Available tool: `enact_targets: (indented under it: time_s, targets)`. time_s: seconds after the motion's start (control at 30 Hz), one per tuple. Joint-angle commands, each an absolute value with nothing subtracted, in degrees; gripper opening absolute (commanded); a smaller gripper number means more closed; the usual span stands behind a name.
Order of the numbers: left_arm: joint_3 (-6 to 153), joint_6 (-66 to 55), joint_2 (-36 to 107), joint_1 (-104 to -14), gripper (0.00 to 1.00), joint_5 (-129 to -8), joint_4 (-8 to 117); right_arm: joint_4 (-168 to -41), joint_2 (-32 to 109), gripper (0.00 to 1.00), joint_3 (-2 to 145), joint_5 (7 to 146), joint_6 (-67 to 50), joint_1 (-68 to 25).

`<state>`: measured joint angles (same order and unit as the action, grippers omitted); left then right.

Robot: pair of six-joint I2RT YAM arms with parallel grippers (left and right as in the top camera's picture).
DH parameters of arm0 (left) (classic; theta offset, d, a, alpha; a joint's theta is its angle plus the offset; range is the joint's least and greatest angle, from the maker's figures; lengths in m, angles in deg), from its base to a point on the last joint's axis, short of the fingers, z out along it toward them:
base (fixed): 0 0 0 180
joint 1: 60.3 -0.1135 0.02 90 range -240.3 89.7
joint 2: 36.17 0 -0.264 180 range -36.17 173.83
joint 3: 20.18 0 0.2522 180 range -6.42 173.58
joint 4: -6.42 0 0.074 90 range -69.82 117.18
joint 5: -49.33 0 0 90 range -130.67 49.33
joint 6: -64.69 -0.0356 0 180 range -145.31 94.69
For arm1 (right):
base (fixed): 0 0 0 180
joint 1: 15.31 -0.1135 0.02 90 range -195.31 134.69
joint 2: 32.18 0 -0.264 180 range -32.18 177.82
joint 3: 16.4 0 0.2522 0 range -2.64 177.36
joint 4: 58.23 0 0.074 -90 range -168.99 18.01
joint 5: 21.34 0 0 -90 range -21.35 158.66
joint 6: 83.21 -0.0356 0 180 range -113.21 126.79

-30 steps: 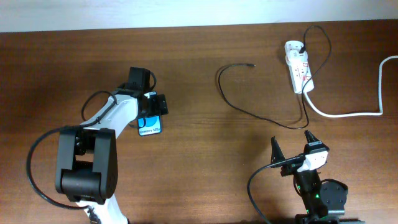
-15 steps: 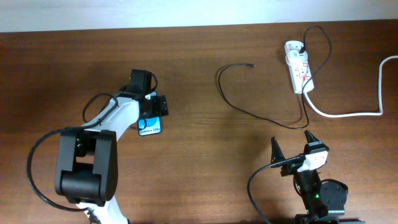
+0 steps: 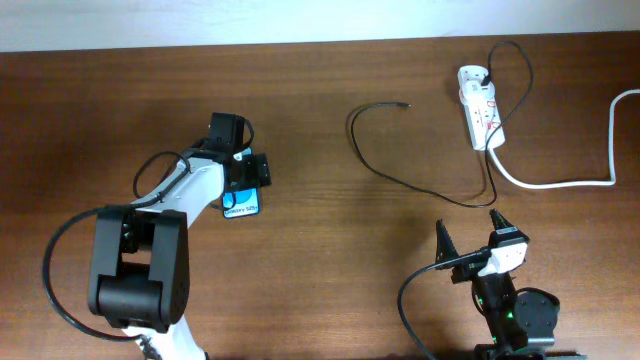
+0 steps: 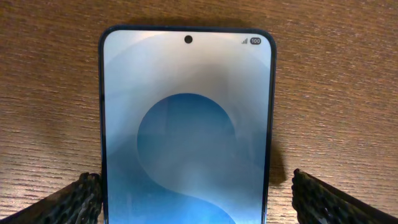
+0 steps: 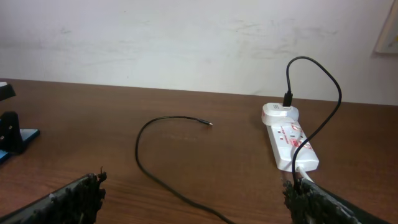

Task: Plug charger to phone and switch on socket
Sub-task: 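Lower the left gripper and close it on the phone's bottom edge, then lift the phone with the left gripper and tilt it upright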

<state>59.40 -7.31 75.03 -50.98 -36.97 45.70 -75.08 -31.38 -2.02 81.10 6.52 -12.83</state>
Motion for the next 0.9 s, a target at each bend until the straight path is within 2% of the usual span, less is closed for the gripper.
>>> enact_targets:
  time_s: [0.0, 0.47, 0.53, 0.57, 0.7, 0.73, 0.8, 0.87]
  targets:
    - [54.4, -5.9, 81.3, -51.8, 0.99, -39.0, 47.9, -75.4, -31.8, 0.98, -2.3, 80.6, 5.9, -12.6]
    - [53.8, -5.8, 81.3, -51.8, 1.0, -36.6, 47.5, -75.5, -31.8, 0.98, -2.3, 80.6, 5.9, -12.6]
    - [53.0, -5.6, 81.3, -51.8, 0.97, -36.8, 46.3, -75.5, -31.8, 0.98, -2.3, 80.6, 5.9, -12.6]
    - [52.4, -5.6, 81.3, -51.8, 0.91, -36.8, 45.7, -75.5, -31.8, 0.98, -2.3, 80.6, 5.9, -12.6]
    - [52.1, -5.6, 81.3, -51.8, 0.84, -37.0, 45.1, -75.5, -31.8, 0.98, -2.3, 80.6, 5.9, -12.6]
    - [52.1, -5.6, 81.3, -51.8, 0.79, -37.1, 45.1, -75.5, -31.8, 0.98, -2.3, 80.6, 5.9, -12.6]
    - [52.1, -5.6, 81.3, -51.8, 0.77, -38.0, 45.1, -75.5, -31.8, 0.98, -2.3, 80.6, 5.9, -12.6]
    - [52.1, -5.6, 81.3, -51.8, 0.79, -37.9, 45.1, -75.5, -31.8, 0.99, -2.3, 80.6, 5.9, -12.6]
